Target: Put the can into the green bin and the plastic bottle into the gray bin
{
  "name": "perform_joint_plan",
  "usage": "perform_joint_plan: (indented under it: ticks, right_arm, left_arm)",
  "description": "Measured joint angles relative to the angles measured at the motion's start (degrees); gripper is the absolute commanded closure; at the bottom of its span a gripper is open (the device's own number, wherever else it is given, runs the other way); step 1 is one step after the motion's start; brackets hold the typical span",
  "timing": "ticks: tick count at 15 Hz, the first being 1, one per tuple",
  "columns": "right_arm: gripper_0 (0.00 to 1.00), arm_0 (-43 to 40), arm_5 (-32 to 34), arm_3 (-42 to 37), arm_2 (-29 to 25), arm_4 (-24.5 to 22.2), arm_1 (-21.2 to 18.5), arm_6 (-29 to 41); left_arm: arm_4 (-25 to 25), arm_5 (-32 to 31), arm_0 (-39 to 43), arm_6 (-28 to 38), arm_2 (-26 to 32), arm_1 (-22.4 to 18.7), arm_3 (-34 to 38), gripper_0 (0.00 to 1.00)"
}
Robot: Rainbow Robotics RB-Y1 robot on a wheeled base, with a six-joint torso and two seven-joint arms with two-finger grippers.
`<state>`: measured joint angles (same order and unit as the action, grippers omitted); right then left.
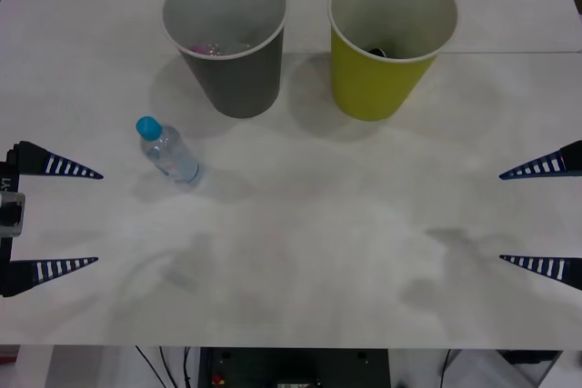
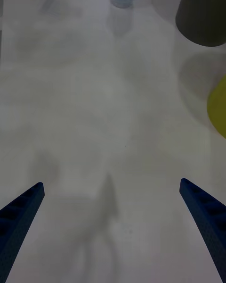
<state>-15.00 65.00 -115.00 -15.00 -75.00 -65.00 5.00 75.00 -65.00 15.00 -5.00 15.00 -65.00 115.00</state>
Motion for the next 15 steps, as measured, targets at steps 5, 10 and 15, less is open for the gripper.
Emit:
perform_joint_plan:
  ticks: [5, 10, 15]
  right_arm:
    - [0.00, 0.0, 0.0, 0.0, 0.0, 0.0, 0.0, 0.0]
    - [0.00, 0.0, 0.0, 0.0, 0.0, 0.0, 0.0, 0.0]
    - [0.00, 0.0, 0.0, 0.0, 0.0, 0.0, 0.0, 0.0]
  left_arm:
    - [1.0, -0.4, 0.3, 0.4, -1.4, 1.8, -1.7, 0.00]
    - [-1.0, 1.1, 0.2, 2.1, -1.4, 4.8, -4.9, 0.00]
    - [-7.4, 3.7, -0.4, 4.0, -1.5, 12.0, -12.6, 0.00]
